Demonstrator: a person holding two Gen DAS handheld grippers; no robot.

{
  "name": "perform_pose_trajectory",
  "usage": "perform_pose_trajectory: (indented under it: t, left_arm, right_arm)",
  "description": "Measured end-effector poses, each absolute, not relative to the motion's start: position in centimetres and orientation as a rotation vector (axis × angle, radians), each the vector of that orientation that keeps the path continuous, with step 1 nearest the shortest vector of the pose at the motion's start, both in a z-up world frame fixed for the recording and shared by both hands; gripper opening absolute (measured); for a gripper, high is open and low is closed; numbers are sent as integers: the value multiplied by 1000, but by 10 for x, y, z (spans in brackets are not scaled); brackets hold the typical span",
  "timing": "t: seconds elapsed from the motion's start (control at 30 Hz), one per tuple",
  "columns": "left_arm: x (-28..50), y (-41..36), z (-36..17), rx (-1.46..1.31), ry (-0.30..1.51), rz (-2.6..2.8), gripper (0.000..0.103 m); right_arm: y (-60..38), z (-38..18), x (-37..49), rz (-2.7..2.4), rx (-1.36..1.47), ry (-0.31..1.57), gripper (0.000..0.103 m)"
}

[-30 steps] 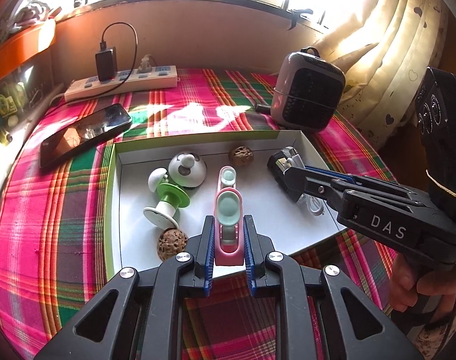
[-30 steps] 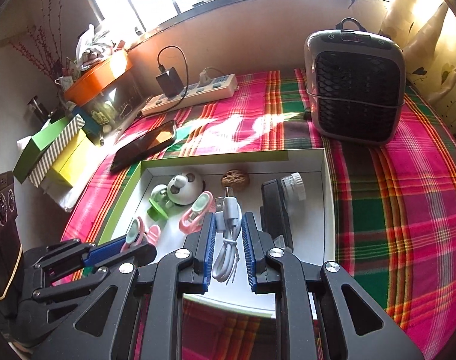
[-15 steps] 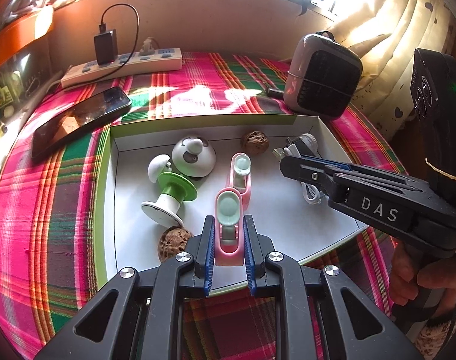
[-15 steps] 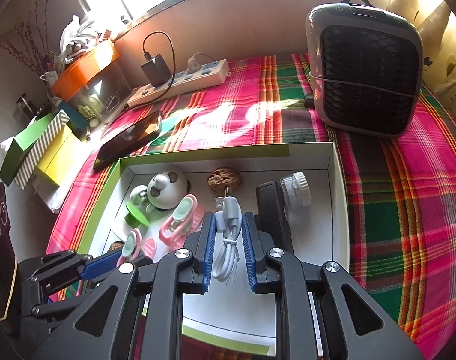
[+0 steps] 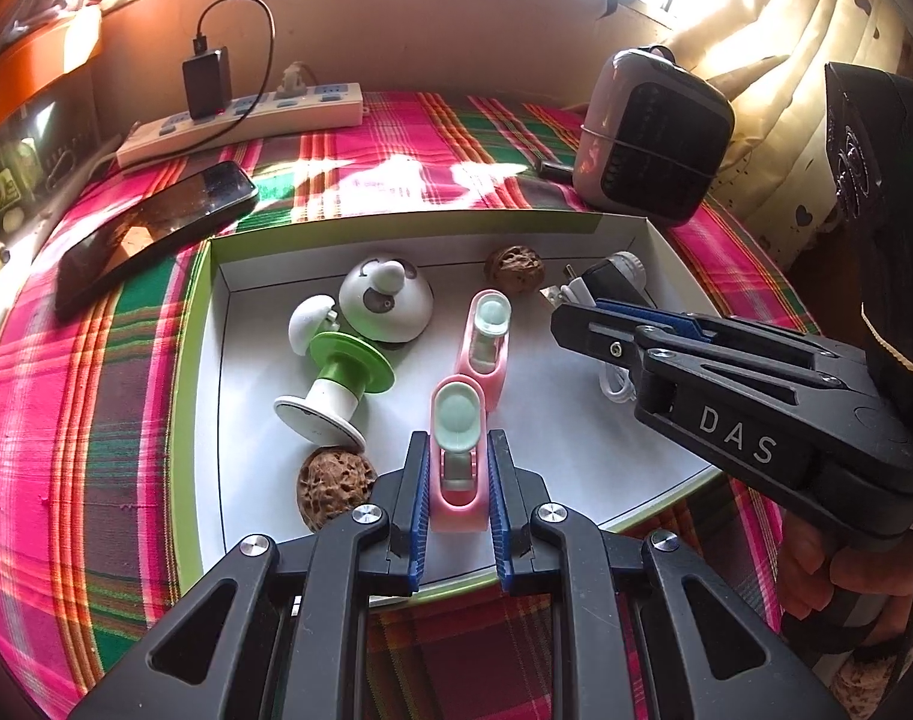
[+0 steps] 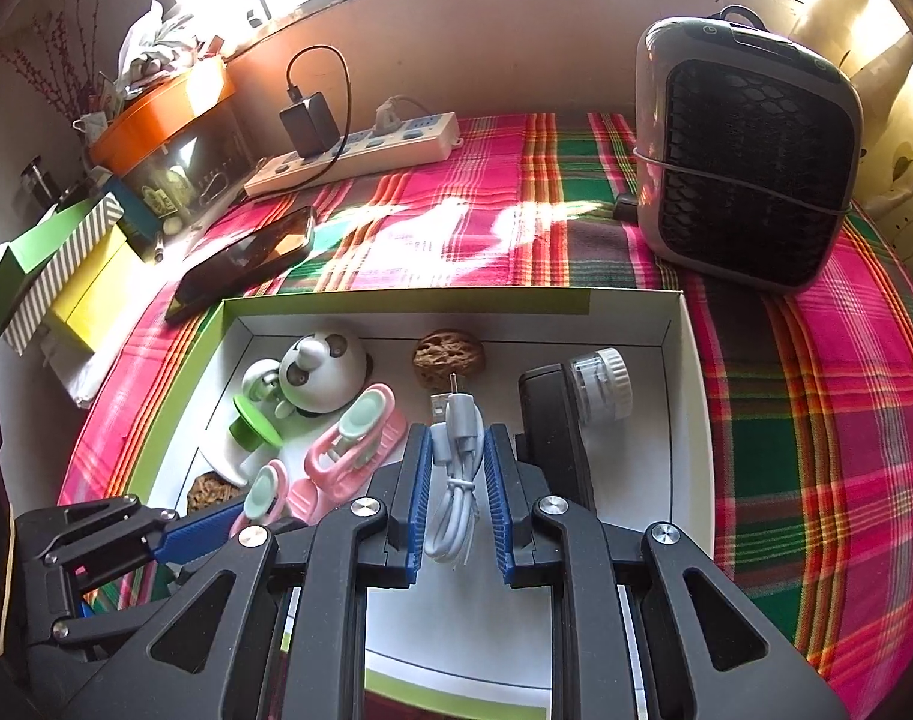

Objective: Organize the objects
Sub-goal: 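Carry the pink clip and white cable over the box lid with both grippers, then lower the clip and cable into the box lid and open both grippers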

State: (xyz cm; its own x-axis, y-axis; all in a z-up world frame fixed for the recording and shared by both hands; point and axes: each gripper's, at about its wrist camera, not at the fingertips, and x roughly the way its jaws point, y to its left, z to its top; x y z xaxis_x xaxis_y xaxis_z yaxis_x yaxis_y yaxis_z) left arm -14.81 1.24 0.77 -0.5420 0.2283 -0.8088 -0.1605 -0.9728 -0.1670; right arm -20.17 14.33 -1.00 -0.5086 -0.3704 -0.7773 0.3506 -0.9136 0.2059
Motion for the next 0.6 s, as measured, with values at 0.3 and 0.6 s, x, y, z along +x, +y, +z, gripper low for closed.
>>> perform_pose_trajectory:
  t: [0.3, 0.6]
  left_arm:
    - [-150, 11, 7, -1383, -120, 2573, 16]
    - [-150, 12, 7, -1384, -109, 2577, 16]
  right_arm:
    - [138, -13, -201, -2418, 1259, 10, 19]
    - [137, -14, -202, -2423, 1265, 9, 19]
